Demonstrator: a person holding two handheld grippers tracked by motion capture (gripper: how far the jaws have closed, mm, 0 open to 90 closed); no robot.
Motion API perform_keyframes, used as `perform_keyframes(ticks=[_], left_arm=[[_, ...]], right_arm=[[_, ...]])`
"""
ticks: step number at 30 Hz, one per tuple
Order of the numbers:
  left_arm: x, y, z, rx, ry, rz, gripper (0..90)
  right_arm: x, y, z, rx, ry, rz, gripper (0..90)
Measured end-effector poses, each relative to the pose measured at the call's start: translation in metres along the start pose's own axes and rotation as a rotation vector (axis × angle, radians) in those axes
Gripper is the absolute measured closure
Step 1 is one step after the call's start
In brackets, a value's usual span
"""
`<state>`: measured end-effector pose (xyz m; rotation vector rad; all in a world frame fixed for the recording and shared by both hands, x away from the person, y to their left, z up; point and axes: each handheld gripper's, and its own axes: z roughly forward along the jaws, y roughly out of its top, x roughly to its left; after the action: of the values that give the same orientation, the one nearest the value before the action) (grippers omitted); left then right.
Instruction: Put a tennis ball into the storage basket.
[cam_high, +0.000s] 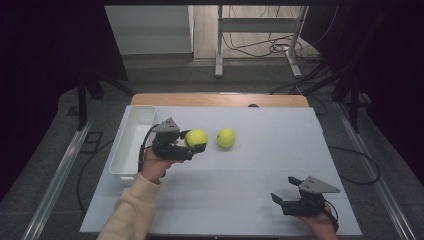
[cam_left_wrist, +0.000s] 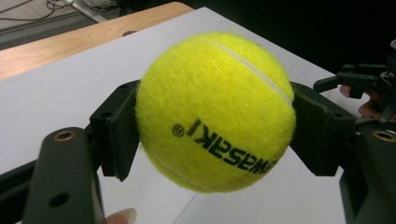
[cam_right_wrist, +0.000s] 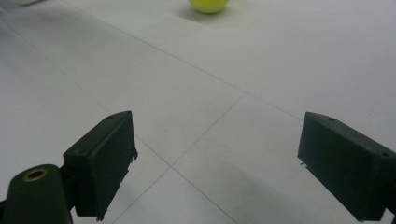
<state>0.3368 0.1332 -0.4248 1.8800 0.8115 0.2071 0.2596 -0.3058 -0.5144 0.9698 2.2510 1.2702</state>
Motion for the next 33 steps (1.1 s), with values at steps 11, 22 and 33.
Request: perform_keyframes(ticks=[11,22,33], left_arm=[[0.009,0.001,-0.014,-0.031,0.026,-0.018,26.5],[0.017,0.001,-0.026,-0.051,0.049,-0.040,26.5],[0.023,0.000,-0.037,-0.068,0.071,-0.050,26.5]], right_arm=[[0.000,0.000,0.000,0.002,0.000,-0.002,11.6],[0.000,0.000,0.000,0.003,-0.001,-0.003,11.6],[0.000,0.000,0.000,0.001,0.001,-0.004,11.6]])
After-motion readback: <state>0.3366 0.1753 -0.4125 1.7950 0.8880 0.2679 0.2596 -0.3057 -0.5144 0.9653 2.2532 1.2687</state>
